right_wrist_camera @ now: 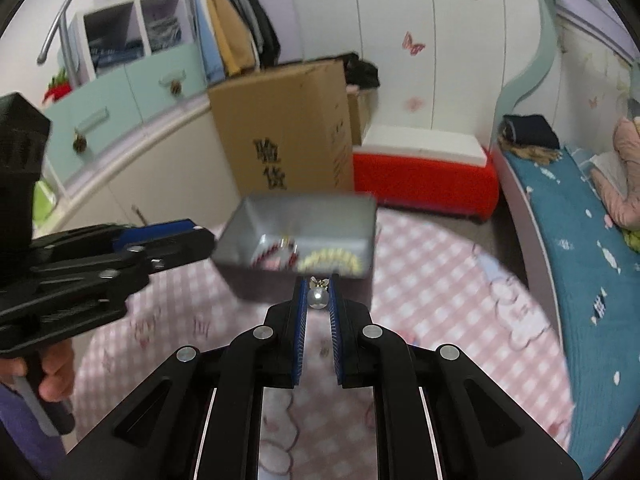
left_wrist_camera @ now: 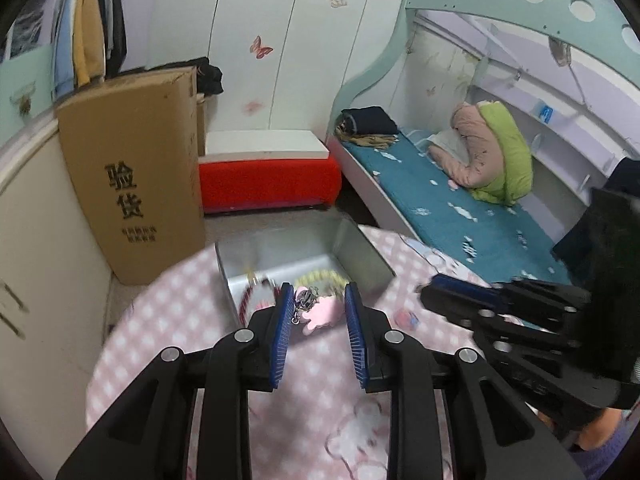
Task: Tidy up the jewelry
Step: 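Carry both held pieces over the grey box, then open both grippers to drop the charm and earring into the box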
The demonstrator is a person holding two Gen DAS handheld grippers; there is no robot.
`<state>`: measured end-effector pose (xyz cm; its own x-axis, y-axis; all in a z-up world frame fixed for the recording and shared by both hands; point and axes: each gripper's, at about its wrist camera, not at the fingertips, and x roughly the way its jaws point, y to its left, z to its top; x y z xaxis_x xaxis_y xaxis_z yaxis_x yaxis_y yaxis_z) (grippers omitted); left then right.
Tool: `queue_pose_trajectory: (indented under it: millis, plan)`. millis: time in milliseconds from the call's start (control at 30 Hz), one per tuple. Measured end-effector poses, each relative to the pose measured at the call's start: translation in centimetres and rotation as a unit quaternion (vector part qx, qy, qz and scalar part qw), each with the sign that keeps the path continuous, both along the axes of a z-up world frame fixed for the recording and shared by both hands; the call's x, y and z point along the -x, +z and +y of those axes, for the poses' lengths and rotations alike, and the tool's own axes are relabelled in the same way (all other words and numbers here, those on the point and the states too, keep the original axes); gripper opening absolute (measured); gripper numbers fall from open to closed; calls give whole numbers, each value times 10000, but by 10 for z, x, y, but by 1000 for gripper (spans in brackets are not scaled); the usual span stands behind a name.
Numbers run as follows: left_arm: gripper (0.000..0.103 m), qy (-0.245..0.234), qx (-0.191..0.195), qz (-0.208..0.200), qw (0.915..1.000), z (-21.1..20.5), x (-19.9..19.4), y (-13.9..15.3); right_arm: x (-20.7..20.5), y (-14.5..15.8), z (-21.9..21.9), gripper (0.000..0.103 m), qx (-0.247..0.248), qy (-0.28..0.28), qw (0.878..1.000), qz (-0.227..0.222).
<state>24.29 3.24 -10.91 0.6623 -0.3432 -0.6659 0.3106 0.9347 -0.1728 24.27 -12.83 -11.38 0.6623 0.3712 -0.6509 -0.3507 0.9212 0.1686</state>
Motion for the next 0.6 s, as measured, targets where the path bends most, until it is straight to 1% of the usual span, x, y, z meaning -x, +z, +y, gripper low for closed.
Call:
queue_pose_trajectory:
  millis: [133, 233, 367, 600]
  plan:
    - [24, 89, -146, 235, 9996, -8, -31, -2, -22, 11, 0, 12, -123, -20, 9999, -12]
    - [24, 138, -236, 359, 9990, -11, -45, -10, -39, 7, 4, 12, -194, 5, 9998, 101]
    - [24, 149, -281, 550, 9980, -11, -56, -25, -59, -7, 12, 12, -239, 63, 9992, 304]
    - [25, 148, -360, 732, 9966, -11, -62, -43, -74, -31, 15, 12, -319, 79, 9977, 590]
